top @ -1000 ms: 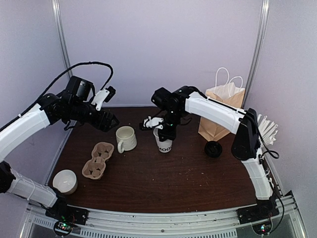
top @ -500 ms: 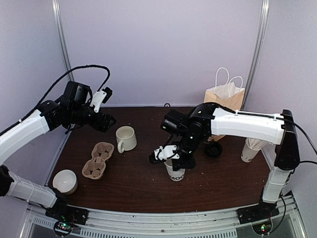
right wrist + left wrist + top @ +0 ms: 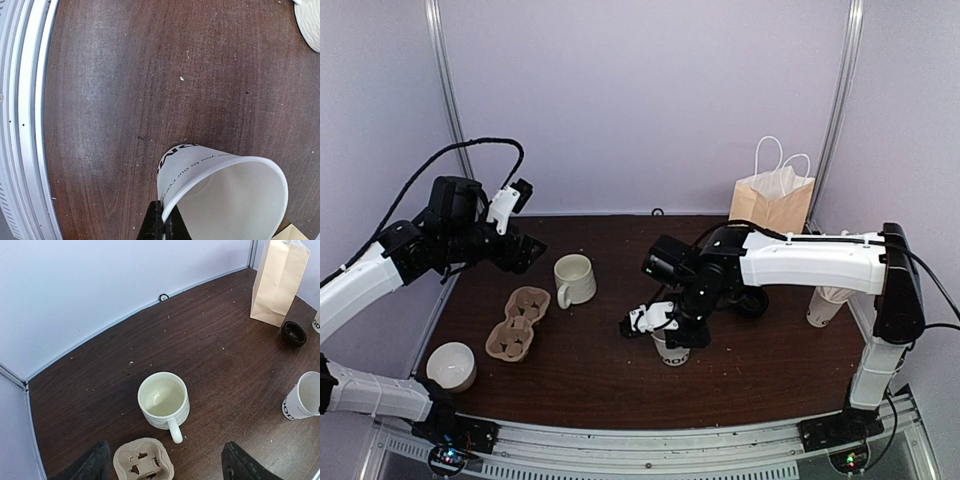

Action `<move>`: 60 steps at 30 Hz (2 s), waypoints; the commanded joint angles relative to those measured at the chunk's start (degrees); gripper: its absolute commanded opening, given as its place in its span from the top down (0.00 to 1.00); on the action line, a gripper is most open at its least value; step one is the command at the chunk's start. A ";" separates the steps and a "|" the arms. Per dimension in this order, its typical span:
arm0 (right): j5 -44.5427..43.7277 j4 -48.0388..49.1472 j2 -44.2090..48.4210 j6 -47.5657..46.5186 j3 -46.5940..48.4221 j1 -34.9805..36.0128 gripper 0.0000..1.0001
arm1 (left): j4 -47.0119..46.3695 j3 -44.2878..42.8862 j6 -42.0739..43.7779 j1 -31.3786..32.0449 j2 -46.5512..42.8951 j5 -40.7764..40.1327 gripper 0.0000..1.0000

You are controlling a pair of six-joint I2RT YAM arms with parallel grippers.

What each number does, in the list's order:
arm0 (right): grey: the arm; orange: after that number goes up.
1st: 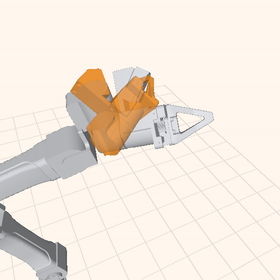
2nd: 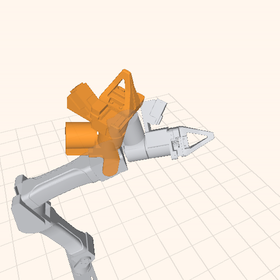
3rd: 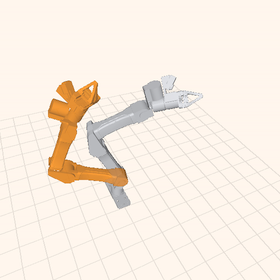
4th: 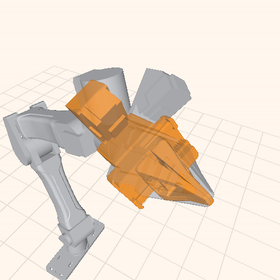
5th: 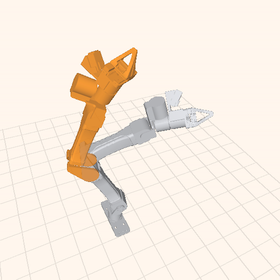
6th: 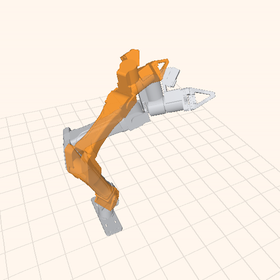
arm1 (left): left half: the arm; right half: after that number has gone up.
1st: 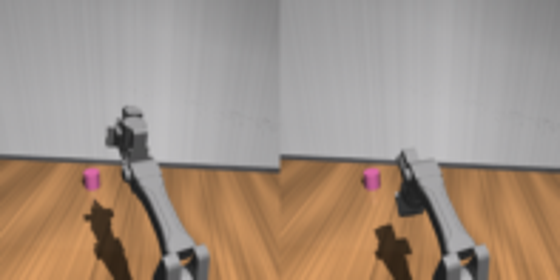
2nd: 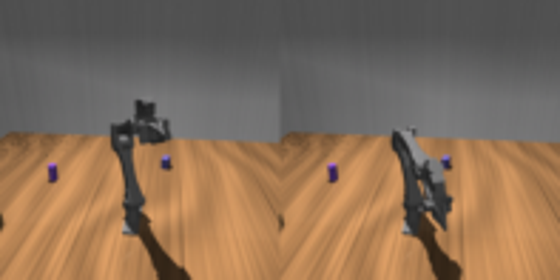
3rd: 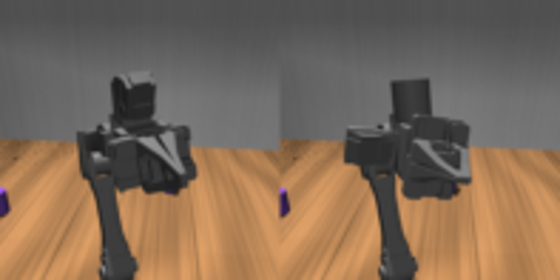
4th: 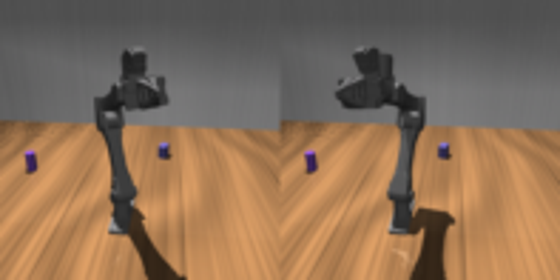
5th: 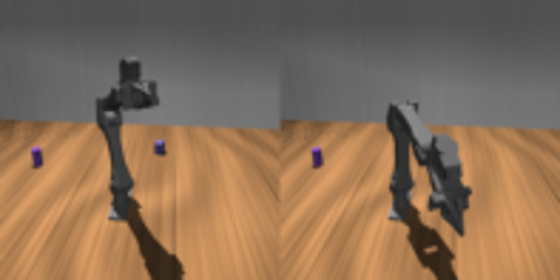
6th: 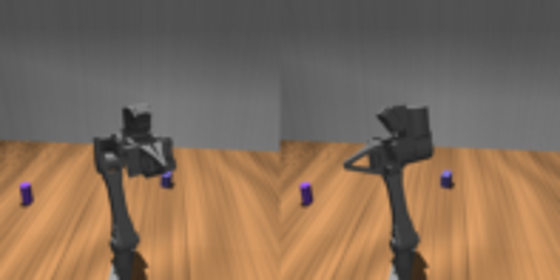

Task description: Pack the takeout coffee

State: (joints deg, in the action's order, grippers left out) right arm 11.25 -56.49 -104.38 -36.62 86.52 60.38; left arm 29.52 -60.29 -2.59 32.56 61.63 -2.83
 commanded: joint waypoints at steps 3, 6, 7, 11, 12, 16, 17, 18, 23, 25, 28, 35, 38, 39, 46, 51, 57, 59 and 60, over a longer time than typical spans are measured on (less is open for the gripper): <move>0.46 0.58 0.55 1.31 0.18 0.36 0.88 | -3.50 0.43 0.61 -0.30 0.21 0.66 0.19; 2.36 -2.30 1.24 1.09 1.00 0.35 0.67 | -3.42 0.44 0.66 -0.30 0.37 0.85 0.19; 2.61 -3.63 1.86 0.81 1.38 0.32 0.63 | -3.42 0.44 0.66 -0.30 0.53 0.96 0.19; 6.77 -10.46 5.72 -0.38 4.94 -2.06 0.55 | -3.44 0.35 -0.47 -0.30 1.23 2.03 0.19; 8.62 -12.37 6.44 -0.77 6.10 -3.54 0.54 | -3.49 0.29 -0.63 -0.30 1.37 2.66 0.19; 12.99 -12.76 8.89 0.93 4.86 -11.94 0.55 | -3.37 -1.55 -2.34 -0.34 3.34 7.48 0.21; 13.28 -10.72 9.71 2.23 3.21 -14.65 0.56 | -3.38 -2.29 -3.39 -0.24 4.04 9.00 0.24; 12.55 -8.23 10.46 4.22 1.36 -17.49 0.57 | -3.86 -3.00 -4.84 -0.17 4.73 10.22 0.27; 1.50 -0.31 10.24 9.51 -5.21 -28.19 0.61 | -5.43 -11.34 -11.63 3.06 11.34 15.18 0.30; -0.96 2.09 9.15 9.20 -7.47 -30.81 0.62 | -3.83 -16.07 -9.33 5.64 15.27 14.86 0.30; -4.42 7.51 6.87 9.41 -11.81 -32.84 0.64 | -5.95 -16.87 -8.25 6.14 18.64 13.54 0.29; -5.45 8.20 0.41 10.73 -12.31 -33.53 0.57 | -11.50 -7.52 -10.50 4.71 14.08 13.08 0.23; -6.05 8.50 -1.48 11.58 -12.05 -33.62 0.57 | -8.49 -8.80 -9.95 4.71 14.63 8.54 0.21; -6.05 8.50 -1.94 11.70 -11.89 -33.58 0.57 | -7.73 -9.27 -9.45 4.71 14.93 9.36 0.22; -5.10 8.29 -3.55 11.84 -10.90 -33.77 0.63 | -8.09 -9.05 -9.03 4.71 15.43 13.12 0.23; -4.13 7.50 -3.75 12.00 -10.28 -33.75 0.74 | -7.98 -9.10 -8.40 4.71 15.17 13.88 0.23; -3.09 8.12 -2.43 12.61 -10.84 -33.71 0.87 | -8.04 -8.73 -8.49 4.71 14.42 14.17 0.23; -3.04 7.64 -2.31 12.69 -10.76 -33.76 0.90 | -8.39 -8.34 -8.51 4.71 14.00 14.06 0.23; -2.94 7.50 -2.18 12.76 -10.84 -33.75 0.91 | -8.51 -8.21 -8.45 4.71 13.77 13.98 0.23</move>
State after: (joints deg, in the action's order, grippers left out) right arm 7.70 -48.62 -107.94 -24.71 74.76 26.96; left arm 22.55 -68.14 -11.90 37.43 77.41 10.37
